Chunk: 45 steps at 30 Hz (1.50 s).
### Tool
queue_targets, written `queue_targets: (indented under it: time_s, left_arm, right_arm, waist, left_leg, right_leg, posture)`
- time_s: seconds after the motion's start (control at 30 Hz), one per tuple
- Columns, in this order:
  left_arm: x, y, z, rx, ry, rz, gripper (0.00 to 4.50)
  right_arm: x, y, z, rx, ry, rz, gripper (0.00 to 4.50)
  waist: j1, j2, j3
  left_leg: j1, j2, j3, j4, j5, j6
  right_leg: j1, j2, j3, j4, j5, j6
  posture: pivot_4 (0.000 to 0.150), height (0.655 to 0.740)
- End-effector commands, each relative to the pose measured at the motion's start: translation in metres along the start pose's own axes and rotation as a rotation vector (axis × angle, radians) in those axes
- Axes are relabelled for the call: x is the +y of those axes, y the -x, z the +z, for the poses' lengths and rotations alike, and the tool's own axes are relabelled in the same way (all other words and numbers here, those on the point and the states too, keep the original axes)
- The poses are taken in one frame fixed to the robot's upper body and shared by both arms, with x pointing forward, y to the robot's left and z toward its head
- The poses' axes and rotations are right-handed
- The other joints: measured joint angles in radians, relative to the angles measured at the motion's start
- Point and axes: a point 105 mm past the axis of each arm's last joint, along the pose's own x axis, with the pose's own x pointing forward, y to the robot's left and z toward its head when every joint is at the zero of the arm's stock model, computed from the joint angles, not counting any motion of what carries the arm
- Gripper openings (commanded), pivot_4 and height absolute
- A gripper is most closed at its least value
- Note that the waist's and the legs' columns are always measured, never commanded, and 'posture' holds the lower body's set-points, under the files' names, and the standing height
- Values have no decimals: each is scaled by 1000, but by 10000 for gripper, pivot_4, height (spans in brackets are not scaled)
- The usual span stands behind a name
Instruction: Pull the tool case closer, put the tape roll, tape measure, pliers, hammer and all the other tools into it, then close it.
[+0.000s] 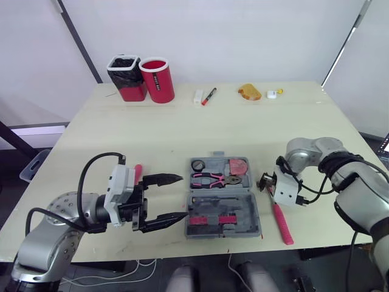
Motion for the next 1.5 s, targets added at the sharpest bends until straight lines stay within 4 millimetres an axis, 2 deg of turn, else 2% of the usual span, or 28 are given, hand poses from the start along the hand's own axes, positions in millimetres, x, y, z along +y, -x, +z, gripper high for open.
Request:
queue_targets:
  time_s: [0.03,0.1,0.2,0.47,0.7,0.9,0.97,1.2,1.27,1.37,1.5]
  left_arm:
    - [-2,1,9,-10,-39,-4,45000]
    - [-1,1,9,-9,-40,-2,45000]
    - [-2,0,10,-11,-40,0,45000]
    - [-3,-2,9,-18,-37,-11,45000]
    - [-3,-3,9,-19,-35,-17,45000]
    - [-3,-6,8,-25,-30,-25,45000]
    - [-3,-8,8,-28,-26,-35,45000]
    - [-1,-10,6,-27,-21,-56,45000]
    - [-1,-10,6,-26,-22,-59,45000]
    - [-1,-10,5,-27,-17,-69,45000]
    - [0,-11,5,-28,-17,-78,45000]
  right_arm:
    - [-4,2,-8,55,16,-7,44404]
    - [-7,0,-11,75,19,-16,44404]
    - [-11,-1,-12,86,24,-30,37367]
    - [-8,-5,-8,58,19,-26,619]
    - [19,14,-11,7,-119,31,619]
    - [48,40,-13,-88,-408,-41,619]
    - [57,47,-16,-105,-580,-111,619]
    - [60,64,-15,-181,-1055,-434,619]
    - [60,65,-11,-193,-1150,-480,619]
    - [56,64,-1,-260,-1434,-621,619]
    - [50,59,13,-337,-1796,-709,619]
  waist:
    - [0,0,0]
    - [-2,-1,0]
    - [-4,-2,-1]
    - [-7,-4,-2]
    - [-1,-1,0]
    - [4,0,1]
    - [3,0,1]
    - [0,1,2]
    - [2,1,2]
    - [7,1,2]
    - [6,1,2]
  left_leg:
    - [0,0,0,0,0,0]
    - [1,0,0,0,0,0]
    - [3,0,-1,0,-1,1]
    - [13,2,2,-1,-1,2]
    - [12,2,3,-1,-1,2]
    - [10,1,4,-1,-1,2]
    - [10,1,1,-1,-1,2]
    - [11,2,2,-1,-1,2]
    - [11,2,3,-1,-1,2]
    - [10,1,5,-1,-1,2]
    - [3,1,4,0,-1,2]
  right_leg:
    - [0,0,0,0,0,0]
    - [0,0,0,0,0,0]
    - [1,1,1,0,1,-2]
    - [6,3,5,4,0,-7]
    - [5,3,6,7,0,-7]
    - [5,2,5,5,2,-3]
    - [5,2,5,5,2,-3]
    - [4,4,6,7,1,-3]
    - [4,4,5,7,1,-3]
    - [4,3,5,6,1,-3]
    - [-1,4,4,6,1,-2]
  posture:
    - [1500,7400]
    - [1500,7400]
    - [1500,7400]
    - [1500,7400]
    - [1500,7400]
    - [1500,7400]
    - [1500,7400]
    - [1500,7400]
    - [1500,7400]
    - [1500,7400]
    - [1500,7400]
